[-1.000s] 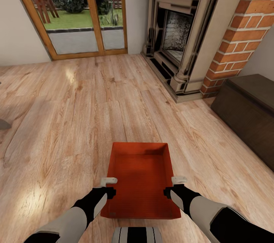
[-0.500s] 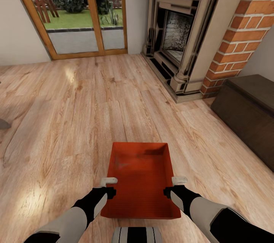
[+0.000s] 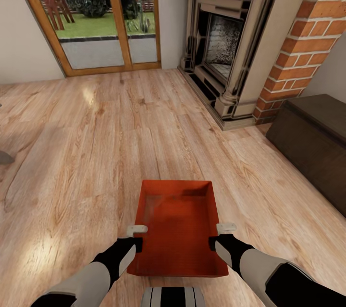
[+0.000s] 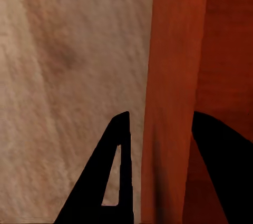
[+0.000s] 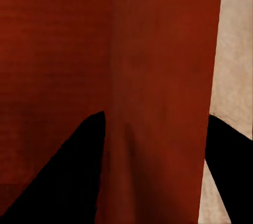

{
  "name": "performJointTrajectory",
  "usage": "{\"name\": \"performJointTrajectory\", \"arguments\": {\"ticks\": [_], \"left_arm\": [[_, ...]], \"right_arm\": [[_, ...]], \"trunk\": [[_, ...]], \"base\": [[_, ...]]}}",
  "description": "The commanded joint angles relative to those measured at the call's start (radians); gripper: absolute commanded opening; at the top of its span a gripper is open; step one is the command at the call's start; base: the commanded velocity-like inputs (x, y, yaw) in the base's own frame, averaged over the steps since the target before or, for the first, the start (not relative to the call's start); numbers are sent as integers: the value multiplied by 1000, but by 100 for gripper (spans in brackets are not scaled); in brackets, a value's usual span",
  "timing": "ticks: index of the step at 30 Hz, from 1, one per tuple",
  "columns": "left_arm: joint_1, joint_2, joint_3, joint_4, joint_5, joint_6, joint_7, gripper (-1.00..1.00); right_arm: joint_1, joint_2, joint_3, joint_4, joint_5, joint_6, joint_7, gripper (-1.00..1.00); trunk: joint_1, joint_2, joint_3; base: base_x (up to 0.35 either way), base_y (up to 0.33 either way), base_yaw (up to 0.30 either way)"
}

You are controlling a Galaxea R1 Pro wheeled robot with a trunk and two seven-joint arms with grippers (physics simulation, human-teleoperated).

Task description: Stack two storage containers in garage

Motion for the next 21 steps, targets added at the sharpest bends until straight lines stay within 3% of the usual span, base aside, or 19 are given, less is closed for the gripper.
{"name": "performJointTrajectory", "arguments": {"ticks": [1,21], "left_arm": [[1,0,-3,-1,-10,9,11,-100],[1,0,-3,-3,-14,7,10,-100]], "right_arm": [[0,0,-10,-7,7,-25,-13,-100],[0,-2,-11,-7,6,-26,-13,-100]], "trunk": [[16,0,-1],[16,0,-1]], "base": [[0,0,0],[0,0,0]]}}
